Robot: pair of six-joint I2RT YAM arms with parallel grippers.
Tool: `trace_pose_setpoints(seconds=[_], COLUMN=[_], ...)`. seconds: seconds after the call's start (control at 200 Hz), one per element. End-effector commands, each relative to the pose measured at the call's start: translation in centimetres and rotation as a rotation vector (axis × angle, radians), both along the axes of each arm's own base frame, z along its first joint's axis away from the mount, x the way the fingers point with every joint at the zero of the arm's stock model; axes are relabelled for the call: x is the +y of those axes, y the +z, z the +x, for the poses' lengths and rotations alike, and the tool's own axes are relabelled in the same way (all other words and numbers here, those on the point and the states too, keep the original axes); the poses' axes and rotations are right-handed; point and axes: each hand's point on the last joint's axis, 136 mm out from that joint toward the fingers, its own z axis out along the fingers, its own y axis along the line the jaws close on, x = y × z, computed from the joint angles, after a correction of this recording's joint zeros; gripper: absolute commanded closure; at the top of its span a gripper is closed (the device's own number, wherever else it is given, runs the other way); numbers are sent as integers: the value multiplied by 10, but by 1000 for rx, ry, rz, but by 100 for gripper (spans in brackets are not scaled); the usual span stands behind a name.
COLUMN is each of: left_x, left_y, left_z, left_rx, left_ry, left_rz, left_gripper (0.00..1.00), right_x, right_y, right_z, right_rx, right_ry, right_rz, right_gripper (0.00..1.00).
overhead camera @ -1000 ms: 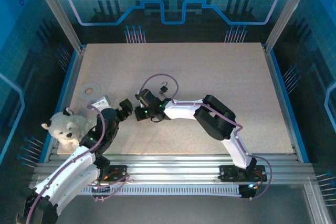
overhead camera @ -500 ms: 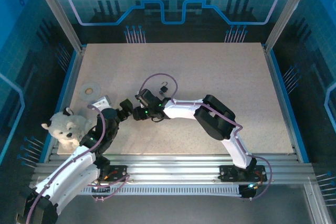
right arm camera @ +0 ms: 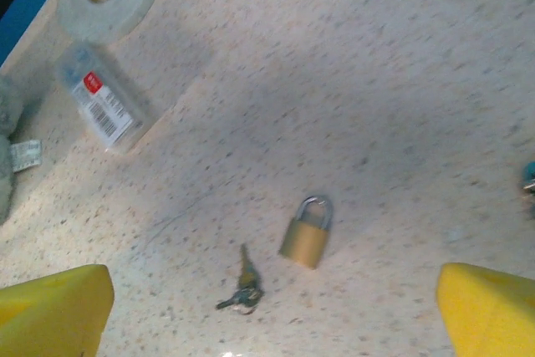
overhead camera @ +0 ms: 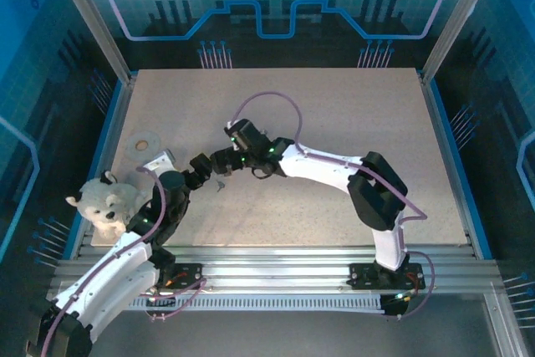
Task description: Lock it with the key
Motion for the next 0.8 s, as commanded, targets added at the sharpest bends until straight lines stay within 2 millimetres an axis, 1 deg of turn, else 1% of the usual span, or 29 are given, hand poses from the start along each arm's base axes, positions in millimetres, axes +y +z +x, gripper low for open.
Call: trace_pose_setpoints(seconds=[0.0, 0.11, 0.22, 0.335, 0.435, 0.56, 0.796], left_x=[2, 2, 3, 3, 3, 3, 2], left_y=[-8, -8, -8, -7, -7, -8, -7], left_z=[-3, -3, -3, -3, -3, -3, -3], left_rx=[32, 33, 33, 32, 32, 34, 31], left_ry=[-1, 0, 2, 4, 2, 2, -1], left_rz=[24, 23, 25, 25, 24, 26, 23], left_gripper=[1, 1, 1, 1, 1, 1, 1], right_x=[-39, -61, -73, -84, -92, -94, -91], right_y=[5, -6, -16, -25, -37, -51, -60], right_z=[22, 35, 44, 55, 61, 65, 70], right_rx=[19, 77, 119, 153, 207, 256, 288], right_ry=[-104, -177, -229, -302, -356, -393, -451], right_rz=[-54, -50, -48, -122, -237, -326, -319], right_gripper=[0, 0, 0, 0, 0, 0, 4])
